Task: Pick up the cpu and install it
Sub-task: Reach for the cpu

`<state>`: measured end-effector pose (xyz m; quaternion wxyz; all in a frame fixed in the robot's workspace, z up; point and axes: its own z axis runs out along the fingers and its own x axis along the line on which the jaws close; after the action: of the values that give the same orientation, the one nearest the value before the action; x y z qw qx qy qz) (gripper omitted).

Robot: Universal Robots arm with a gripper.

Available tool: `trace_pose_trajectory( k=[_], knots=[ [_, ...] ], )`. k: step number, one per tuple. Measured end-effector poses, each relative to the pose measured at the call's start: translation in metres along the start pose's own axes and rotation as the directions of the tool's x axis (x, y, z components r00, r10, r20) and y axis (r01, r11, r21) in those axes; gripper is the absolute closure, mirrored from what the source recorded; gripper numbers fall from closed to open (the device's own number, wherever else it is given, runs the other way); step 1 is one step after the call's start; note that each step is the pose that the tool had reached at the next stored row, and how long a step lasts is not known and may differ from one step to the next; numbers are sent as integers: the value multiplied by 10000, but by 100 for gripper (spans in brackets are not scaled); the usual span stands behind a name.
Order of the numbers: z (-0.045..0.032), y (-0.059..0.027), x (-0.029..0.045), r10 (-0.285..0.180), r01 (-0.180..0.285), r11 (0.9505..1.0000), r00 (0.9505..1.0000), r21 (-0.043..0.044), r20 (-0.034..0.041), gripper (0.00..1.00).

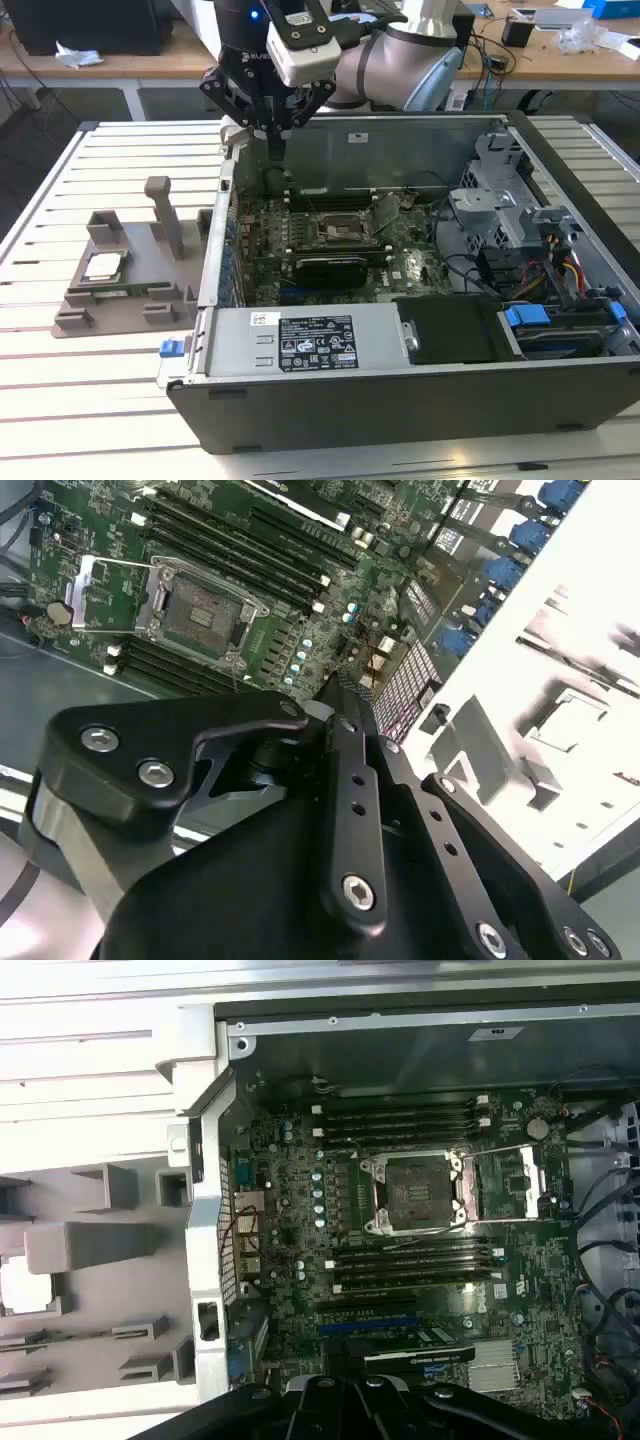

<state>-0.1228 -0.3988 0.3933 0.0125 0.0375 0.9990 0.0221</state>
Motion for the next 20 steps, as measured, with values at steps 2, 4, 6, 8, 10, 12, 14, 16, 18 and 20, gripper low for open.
trace_pose_trajectory(
  k=[2, 4, 6, 8, 10, 12, 14, 16, 18, 20],
  knots=[
    [-7, -20, 272, -1, 1, 10000, 10000, -1, 6, 89],
    [-12, -34, 450, -2, 2, 10000, 10000, -1, 10, 89],
    [-15, -43, 577, -1, 1, 10000, 10000, -1, 10, 89],
    [-17, -50, 669, -4, 4, 10000, 10000, -2, 11, 89],
    [-21, -61, 811, -2, 2, 10000, 10000, -1, 10, 89],
    [-23, -66, 889, -2, 2, 10000, 10000, 0, 10, 89],
    [-23, -70, 939, -2, 2, 10000, 10000, -1, 10, 89],
    [-24, -73, 971, -3, 3, 10000, 10000, 0, 10, 89],
    [-26, -79, 1056, -3, 3, 10000, 10000, -1, 10, 89],
    [-26, -84, 1118, -2, 2, 10000, 10000, -2, 11, 89]
  ],
)
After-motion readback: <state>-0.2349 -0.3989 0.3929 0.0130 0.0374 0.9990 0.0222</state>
